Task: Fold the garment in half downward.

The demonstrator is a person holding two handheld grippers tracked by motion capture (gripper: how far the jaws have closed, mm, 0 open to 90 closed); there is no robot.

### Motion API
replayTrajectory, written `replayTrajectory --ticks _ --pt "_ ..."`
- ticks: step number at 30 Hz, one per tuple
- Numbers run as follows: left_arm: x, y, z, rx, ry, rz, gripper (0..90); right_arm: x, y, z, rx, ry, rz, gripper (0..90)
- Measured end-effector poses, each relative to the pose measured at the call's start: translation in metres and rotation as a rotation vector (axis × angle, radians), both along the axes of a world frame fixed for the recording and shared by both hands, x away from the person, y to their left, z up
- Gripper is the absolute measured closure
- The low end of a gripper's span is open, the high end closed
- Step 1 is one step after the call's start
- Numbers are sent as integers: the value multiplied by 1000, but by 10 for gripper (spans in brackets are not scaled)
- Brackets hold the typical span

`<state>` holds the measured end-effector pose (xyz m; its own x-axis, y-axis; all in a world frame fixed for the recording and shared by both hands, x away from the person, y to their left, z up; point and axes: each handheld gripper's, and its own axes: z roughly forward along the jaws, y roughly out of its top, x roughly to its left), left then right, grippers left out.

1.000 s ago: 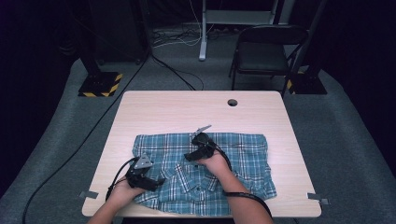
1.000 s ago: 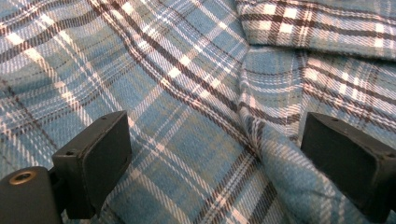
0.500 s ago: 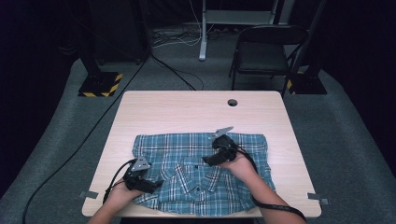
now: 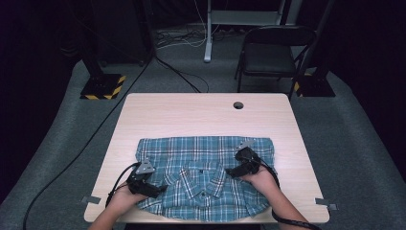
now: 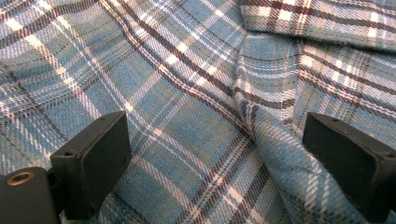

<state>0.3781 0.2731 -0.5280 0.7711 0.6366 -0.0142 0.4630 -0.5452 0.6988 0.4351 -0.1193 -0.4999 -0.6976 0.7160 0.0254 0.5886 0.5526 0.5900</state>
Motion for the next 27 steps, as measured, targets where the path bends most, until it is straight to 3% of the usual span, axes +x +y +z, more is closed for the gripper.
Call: replayTrajectory --ticks 2,5,7,11,12,14,19,22,27 --pt "2 0 2 3 20 -2 89 -5 -5 11 13 -21 8 181" --pt "4 0 4 6 37 3 98 -15 -15 20 26 -5 18 178" --pt "6 0 6 9 44 5 111 -23 -22 17 -1 32 30 178" --pt "10 -1 10 -6 44 7 127 -34 -31 -5 -91 47 29 149" --pt "10 -1 11 -8 41 8 129 -36 -34 -12 -58 9 25 138" --pt "11 -2 13 -8 32 8 129 -37 -40 -13 -19 -9 23 157" --pt "21 -2 20 -35 -26 31 132 -43 -44 -16 3 -39 23 154" --pt "29 0 22 -40 -43 68 130 -46 -46 -11 -5 -28 10 179" --pt "37 -1 16 -7 -34 83 127 -60 -59 8 69 -64 8 182"
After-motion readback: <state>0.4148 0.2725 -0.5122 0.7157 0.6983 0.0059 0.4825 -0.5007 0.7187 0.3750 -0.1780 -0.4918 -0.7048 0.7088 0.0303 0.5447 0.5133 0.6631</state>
